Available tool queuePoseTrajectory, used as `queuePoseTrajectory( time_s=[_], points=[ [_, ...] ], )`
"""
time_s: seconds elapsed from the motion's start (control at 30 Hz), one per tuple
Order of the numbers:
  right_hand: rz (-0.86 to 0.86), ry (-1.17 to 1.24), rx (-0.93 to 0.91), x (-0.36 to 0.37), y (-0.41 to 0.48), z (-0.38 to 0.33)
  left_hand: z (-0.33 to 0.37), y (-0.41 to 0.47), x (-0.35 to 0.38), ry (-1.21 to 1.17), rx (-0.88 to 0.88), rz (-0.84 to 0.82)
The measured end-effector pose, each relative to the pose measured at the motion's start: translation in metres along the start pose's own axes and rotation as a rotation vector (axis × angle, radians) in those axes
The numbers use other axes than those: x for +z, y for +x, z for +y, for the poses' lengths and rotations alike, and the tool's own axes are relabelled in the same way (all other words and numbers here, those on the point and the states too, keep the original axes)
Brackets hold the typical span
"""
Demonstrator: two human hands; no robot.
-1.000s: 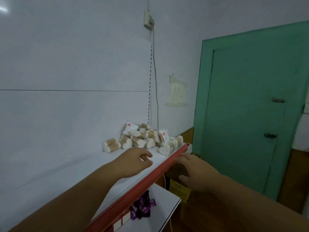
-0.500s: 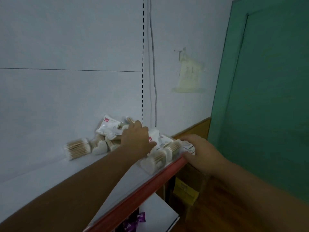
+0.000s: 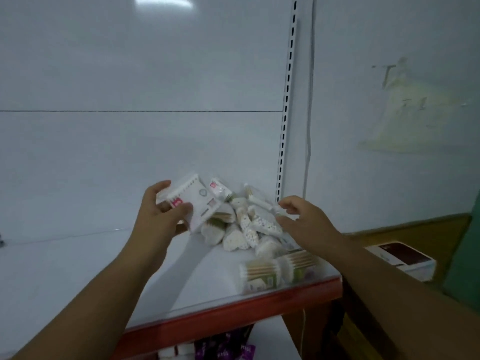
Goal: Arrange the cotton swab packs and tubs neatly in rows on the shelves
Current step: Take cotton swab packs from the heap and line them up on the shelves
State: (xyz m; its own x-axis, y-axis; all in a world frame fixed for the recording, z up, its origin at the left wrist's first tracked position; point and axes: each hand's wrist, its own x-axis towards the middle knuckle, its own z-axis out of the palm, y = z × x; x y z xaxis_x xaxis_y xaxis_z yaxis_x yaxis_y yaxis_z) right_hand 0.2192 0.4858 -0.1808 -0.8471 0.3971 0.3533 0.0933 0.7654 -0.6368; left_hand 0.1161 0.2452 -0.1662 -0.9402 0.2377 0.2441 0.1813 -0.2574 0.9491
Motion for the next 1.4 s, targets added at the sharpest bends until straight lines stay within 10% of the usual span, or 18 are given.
queuePoseTrajectory(
  time_s=[0.37, 0.67, 1.0, 1.23, 1.4],
  points=[
    [-0.31, -0.155, 0.149, 0.027, 0.029, -0.001, -0.027, 0.013, -0.01, -0.289, -0.271, -0.118],
    [0.187, 0.391, 0.015, 0.012, 0.025, 0.001, -0.044, 0.018, -0.011, -0.556, -0.466, -0.279],
    [-0.394, 0.336, -0.475, 0.028, 0.038, -0.043, -0.053, 0.009, -0.019, -0.405, -0.494, -0.419],
    [-0.316, 0.16, -0.527, 0.05, 0.041, -0.059, -0.052, 0.006, -0.018, -0.446, -0.446, -0.516],
    [0.052, 0.205, -0.318, 0.047, 0.036, -0.067, -0.049, 0.01, -0.017, -0.613, -0.304, -0.194]
  ],
)
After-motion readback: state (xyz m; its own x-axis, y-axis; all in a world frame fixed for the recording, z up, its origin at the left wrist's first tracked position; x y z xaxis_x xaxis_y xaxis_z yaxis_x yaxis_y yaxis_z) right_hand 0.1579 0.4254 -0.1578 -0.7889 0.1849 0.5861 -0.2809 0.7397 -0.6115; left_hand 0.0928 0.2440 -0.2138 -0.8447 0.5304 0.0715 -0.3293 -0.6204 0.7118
